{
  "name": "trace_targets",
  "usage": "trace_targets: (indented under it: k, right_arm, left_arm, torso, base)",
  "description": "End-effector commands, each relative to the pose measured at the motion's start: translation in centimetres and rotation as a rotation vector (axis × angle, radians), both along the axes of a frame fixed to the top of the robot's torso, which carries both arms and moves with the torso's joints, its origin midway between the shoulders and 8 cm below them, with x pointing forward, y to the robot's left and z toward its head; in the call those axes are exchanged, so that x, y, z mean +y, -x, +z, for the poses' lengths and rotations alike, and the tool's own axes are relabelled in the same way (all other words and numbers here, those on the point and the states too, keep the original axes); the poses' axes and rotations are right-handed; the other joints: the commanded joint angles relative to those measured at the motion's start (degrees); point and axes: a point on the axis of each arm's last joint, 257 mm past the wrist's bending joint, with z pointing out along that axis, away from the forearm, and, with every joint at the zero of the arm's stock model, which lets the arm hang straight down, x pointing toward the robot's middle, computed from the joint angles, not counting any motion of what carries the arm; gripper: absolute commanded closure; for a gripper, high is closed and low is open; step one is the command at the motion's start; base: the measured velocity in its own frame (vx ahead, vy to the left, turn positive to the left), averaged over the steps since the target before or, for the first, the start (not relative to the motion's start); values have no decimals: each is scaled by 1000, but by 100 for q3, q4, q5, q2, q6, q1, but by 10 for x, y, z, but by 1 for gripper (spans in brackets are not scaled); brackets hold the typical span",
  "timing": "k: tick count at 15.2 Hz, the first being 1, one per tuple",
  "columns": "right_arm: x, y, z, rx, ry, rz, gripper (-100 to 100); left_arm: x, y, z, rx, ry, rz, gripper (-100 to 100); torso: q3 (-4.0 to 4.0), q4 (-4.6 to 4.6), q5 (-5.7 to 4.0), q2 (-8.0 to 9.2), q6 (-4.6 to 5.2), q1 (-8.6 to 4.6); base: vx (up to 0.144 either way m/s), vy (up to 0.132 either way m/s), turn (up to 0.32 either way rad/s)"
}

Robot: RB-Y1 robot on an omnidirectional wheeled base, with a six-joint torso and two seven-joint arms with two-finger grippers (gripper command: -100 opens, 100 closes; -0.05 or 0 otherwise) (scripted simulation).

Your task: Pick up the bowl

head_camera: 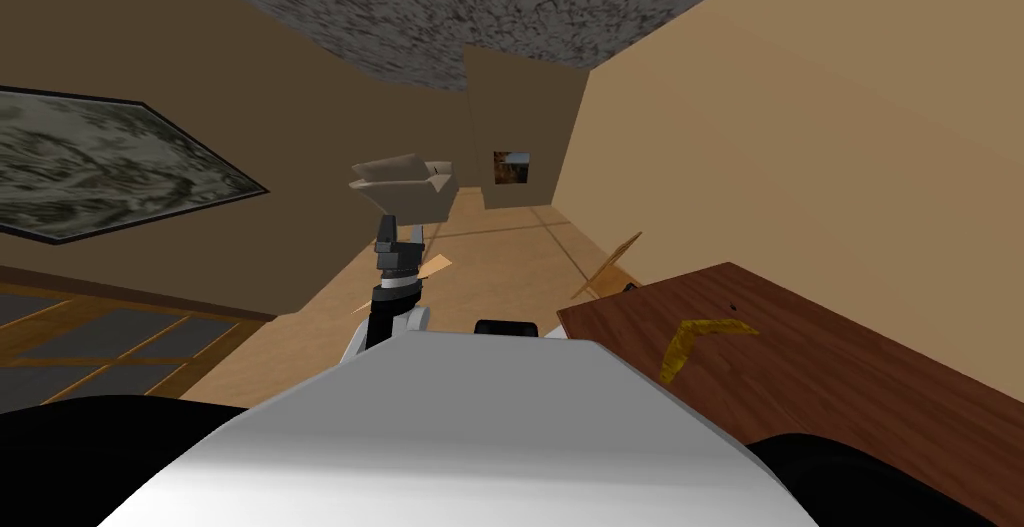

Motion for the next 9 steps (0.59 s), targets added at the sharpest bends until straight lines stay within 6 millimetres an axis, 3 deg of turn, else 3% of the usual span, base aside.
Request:
trace_targets:
  k: [1, 3, 4, 9]
  right_arm:
    - [0, 0, 0, 0, 0, 0, 100]
    - [-1, 1, 1, 1, 2, -1, 100]
    - [-5, -1, 10, 5, 5, 6, 100]
    - [-7, -2, 18, 7, 3, 14, 100]
  left_arm:
    - [0, 0, 0, 0, 0, 0, 0]
    - [0, 0, 0, 0, 0, 0, 0]
    - [0, 0, 0, 0, 0, 0, 0]
    - [0, 0, 0, 0, 0, 0, 0]
  torso:
    - [0, 0, 0, 0, 0, 0]
    - [-1, 1, -2, -3, -2, 5]
    - [-2, 0, -1, -4, -3, 7]
    - [-12, -6, 17, -19, -2, 45]
  base:
    - [0, 0, 0]
    - [0, 0, 0]
    - [16, 26, -46]
    - [20, 47, -49]
